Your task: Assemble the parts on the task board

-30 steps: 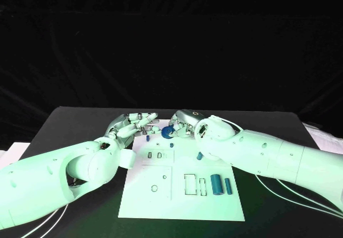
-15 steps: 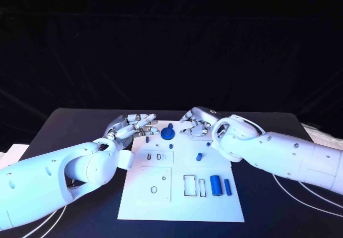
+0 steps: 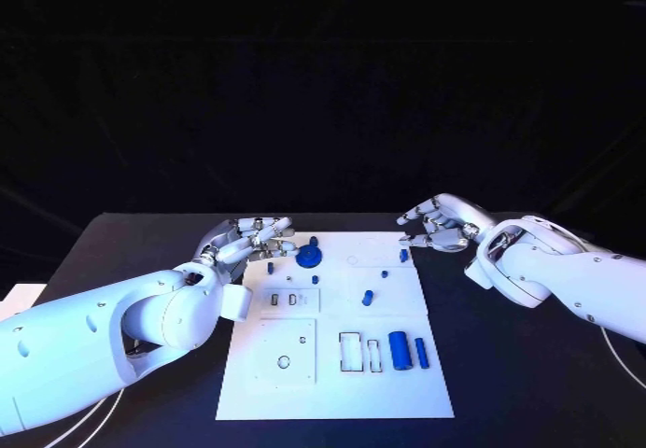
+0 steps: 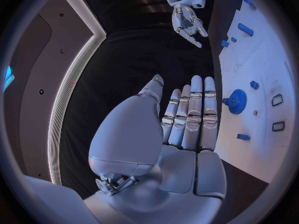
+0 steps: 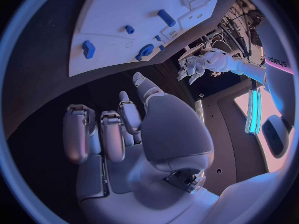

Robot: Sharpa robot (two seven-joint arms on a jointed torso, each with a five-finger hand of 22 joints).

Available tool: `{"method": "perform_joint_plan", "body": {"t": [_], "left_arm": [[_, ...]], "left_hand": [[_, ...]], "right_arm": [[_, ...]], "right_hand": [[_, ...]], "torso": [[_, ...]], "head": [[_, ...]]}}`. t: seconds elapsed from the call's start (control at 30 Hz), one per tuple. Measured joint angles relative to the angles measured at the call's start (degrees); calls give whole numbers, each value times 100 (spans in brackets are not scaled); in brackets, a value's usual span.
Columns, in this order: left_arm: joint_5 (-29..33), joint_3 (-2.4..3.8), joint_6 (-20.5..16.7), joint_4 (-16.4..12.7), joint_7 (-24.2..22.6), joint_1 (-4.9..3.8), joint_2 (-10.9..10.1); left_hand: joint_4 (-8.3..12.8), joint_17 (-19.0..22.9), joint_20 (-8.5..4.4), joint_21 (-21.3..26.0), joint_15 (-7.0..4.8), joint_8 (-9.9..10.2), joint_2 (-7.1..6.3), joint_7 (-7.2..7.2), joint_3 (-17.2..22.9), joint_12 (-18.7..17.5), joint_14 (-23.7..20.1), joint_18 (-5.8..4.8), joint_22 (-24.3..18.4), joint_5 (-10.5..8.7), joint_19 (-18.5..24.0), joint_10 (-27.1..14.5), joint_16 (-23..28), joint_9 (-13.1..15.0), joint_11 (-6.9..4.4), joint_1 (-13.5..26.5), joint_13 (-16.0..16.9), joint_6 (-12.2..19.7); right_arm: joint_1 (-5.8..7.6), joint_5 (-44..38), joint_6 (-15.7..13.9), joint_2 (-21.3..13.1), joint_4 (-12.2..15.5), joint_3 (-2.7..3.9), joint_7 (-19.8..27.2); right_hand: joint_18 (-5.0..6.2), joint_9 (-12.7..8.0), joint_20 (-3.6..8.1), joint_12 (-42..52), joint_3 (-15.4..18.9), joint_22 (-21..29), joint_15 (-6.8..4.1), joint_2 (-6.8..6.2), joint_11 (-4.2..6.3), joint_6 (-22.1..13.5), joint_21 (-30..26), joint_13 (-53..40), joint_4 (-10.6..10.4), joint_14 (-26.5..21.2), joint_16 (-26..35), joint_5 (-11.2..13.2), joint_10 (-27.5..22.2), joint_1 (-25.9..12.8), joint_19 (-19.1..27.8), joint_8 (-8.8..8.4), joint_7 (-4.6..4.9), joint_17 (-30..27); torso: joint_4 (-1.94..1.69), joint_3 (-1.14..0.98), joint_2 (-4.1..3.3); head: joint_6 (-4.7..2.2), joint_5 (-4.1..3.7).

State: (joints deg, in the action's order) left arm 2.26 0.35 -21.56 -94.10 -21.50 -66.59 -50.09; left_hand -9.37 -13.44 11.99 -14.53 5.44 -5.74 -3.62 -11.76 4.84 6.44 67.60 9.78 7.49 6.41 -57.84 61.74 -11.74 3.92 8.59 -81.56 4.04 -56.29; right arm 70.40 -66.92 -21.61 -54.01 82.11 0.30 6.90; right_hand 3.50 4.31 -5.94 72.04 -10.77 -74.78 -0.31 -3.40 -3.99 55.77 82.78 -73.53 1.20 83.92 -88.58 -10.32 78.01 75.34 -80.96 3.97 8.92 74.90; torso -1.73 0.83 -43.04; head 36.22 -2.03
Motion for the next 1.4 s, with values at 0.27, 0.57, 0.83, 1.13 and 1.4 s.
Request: {"method": "perform_joint_plan", "body": {"t": [0.27, 0.57, 0.83, 1.13, 1.4], "left_arm": [[0, -2, 19, 45, -2, 30, 21], [0, -3, 34, 73, -2, 60, 44], [0, -4, 41, 90, -2, 76, 50], [0, -4, 47, 91, -2, 79, 60], [0, -4, 47, 95, 1, 79, 53]], "left_hand": [[0, 1, 0, 0, 0, 0, 0, 0, 0, 0, 0, 0, 0, 0, 0, 0, 0, 0, 0, 0, 0, 0], [0, 1, 0, 0, 0, 0, 0, 0, 0, 0, 0, 0, 0, 0, 0, 0, 0, 0, 0, 0, 0, 0], [0, 2, 0, 0, 0, 0, 0, 0, 0, 0, 0, 0, 1, 0, 0, 0, 0, 0, 0, 0, 0, 0], [0, 2, 0, 0, 0, 0, 0, 0, 0, 0, 0, 0, 1, 0, 0, 0, 0, 0, 0, 0, 0, 0], [16, -13, 0, 0, 0, 0, 0, 0, -16, 0, 0, 0, 1, 0, 0, 0, 0, 0, 0, 0, 0, 0]], "right_arm": [[-197, 162, 67, -66, -357, -21, 231], [-312, 182, 99, 227, -841, -27, 290], [-361, 144, 125, 474, -1123, -32, 297], [-406, 70, 216, 670, -1342, -34, 284], [-447, -39, 285, 726, -1363, -40, 279]], "right_hand": [[0, -1, -1, -24, 16, 0, 0, 0, 0, 0, 0, 10, 15, 0, 0, 0, 0, 0, 1, 0, 0, 0], [0, -1, -1, -83, 16, 29, 0, 0, 0, 0, 0, 57, 15, 0, 0, 0, 0, 0, 1, 0, 0, 4], [0, -10, -1, -150, 33, 46, 0, 0, 1, -22, 0, 123, 32, 0, 0, 25, -45, 0, 1, 0, 21, 4], [0, -16, -1, -150, 33, 63, 0, 0, 1, -22, 0, 135, 32, 0, 0, 28, -45, 0, 1, 0, 21, 3], [0, -16, -1, -150, 33, 70, 0, 2, 1, -22, 0, 135, 32, 0, 0, 48, -45, 2, 2, 0, 20, 3]], "torso": [[25, -29, 14], [22, -32, 14], [25, -30, 14], [27, -21, 18], [26, -21, 25]], "head": [[0, -19], [17, -25], [38, 11], [69, 1], [88, 13]]}}
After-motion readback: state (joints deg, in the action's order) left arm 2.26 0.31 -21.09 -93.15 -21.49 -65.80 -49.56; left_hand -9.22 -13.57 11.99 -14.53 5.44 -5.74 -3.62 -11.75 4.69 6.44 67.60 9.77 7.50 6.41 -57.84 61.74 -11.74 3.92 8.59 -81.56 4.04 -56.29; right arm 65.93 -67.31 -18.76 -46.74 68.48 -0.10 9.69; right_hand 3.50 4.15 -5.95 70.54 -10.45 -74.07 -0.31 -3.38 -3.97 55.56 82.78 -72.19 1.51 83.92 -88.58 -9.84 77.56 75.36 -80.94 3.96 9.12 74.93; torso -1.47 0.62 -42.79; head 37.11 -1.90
